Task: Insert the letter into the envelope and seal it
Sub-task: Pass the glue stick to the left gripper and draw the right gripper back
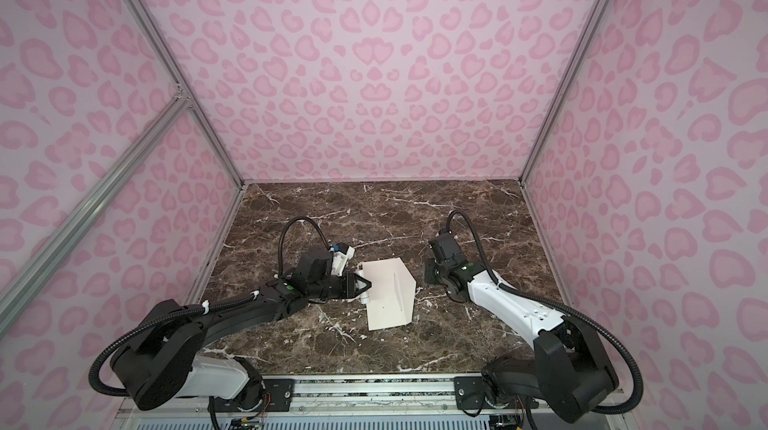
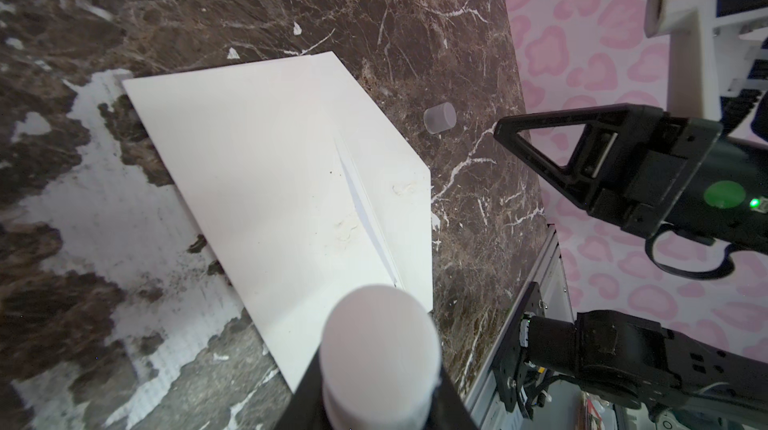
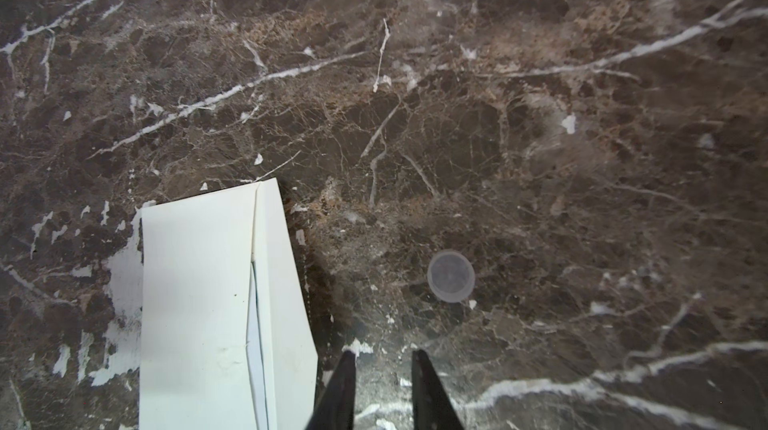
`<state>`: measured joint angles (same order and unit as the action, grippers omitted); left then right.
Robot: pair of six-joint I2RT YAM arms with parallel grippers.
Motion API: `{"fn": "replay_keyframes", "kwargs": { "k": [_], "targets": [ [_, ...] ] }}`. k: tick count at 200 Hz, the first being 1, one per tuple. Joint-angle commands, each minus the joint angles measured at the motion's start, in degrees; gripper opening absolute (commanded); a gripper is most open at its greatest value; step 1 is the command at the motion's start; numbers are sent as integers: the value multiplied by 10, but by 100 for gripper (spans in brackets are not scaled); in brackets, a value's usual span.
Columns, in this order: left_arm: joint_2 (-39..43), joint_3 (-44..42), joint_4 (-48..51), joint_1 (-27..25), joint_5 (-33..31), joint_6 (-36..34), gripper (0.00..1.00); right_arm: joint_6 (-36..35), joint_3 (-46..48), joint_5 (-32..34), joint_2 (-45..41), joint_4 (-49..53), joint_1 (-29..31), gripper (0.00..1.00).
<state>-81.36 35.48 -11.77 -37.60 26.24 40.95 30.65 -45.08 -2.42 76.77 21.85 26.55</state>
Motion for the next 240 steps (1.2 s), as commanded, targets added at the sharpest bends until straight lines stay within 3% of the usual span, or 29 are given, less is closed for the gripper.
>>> {"fn": "replay_keyframes", "kwargs": {
  "k": [1, 50, 117, 240],
  "targets": [
    [-13, 0, -44, 2, 28, 13, 11, 0, -8, -53, 22, 30, -4, 19],
    [-48, 8, -47, 15, 46, 15, 10, -8, -19, -82, 74, 21, -6, 7],
    [-95, 7, -75, 24, 89, 23, 7, -23, -11, -135, 126, -14, -6, 7],
    [-150, 26, -98, 36, 112, 19, 4, -54, -47, -194, 136, -18, 11, 8]
  ]
}}
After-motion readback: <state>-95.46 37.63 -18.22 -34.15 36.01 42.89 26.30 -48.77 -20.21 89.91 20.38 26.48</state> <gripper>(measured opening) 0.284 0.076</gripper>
